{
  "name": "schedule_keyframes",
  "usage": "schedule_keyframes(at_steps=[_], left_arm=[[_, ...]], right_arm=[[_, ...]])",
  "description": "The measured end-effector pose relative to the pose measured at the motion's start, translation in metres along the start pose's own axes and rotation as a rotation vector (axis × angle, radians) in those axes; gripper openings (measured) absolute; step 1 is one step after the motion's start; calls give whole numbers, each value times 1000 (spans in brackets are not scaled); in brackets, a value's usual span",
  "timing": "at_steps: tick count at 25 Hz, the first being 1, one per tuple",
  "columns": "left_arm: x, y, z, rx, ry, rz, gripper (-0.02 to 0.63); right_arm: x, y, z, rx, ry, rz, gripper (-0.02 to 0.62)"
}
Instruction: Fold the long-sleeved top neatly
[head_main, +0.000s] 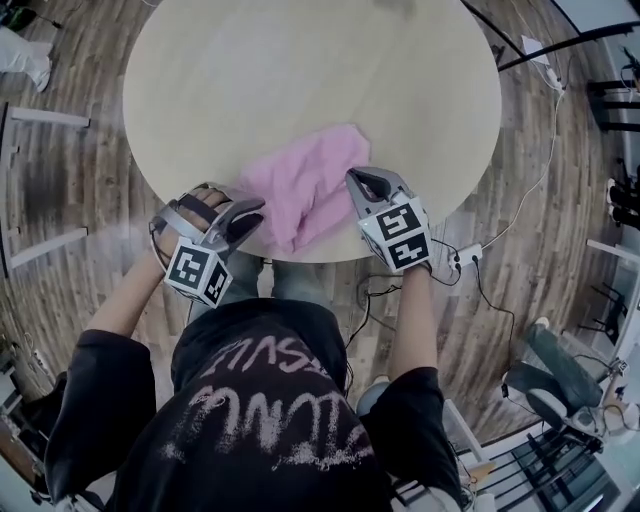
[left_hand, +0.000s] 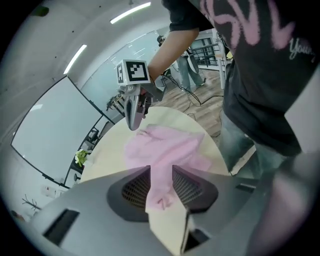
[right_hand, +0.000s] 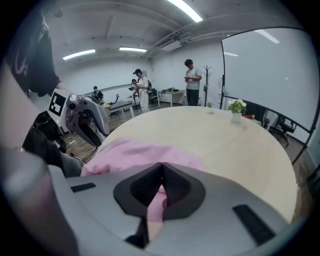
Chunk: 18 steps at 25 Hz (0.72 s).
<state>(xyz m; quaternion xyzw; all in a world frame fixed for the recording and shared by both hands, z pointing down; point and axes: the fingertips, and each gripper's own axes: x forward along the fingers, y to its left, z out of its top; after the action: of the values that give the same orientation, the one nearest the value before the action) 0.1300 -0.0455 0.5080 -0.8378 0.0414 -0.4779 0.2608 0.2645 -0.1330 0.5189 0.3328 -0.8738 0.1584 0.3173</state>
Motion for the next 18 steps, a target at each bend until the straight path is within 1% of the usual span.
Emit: schedule_keyframes(at_steps=[3,6,9,12,15,18], left_arm=[[-2,-13,1,15,-7,-17,144],[9,-18,0,12,-18,-26,141],[29,-17,-9,25,-6,-35,138],[48,-22,-23,18,-5,-55,138],[54,-26,-31,-42,-41,-49,138],[36,-19,-26,-129,-84,-12,138]], right_arm=[[14,39,-15,2,26,71,6],[30,66,-28,38,44,87,6],[45,70,-43,61,78,30,6],[53,69,-52,52,103,-46,6],[47,72,-49,77,82,-105,6],[19,74,-37,144,11,-179,6]])
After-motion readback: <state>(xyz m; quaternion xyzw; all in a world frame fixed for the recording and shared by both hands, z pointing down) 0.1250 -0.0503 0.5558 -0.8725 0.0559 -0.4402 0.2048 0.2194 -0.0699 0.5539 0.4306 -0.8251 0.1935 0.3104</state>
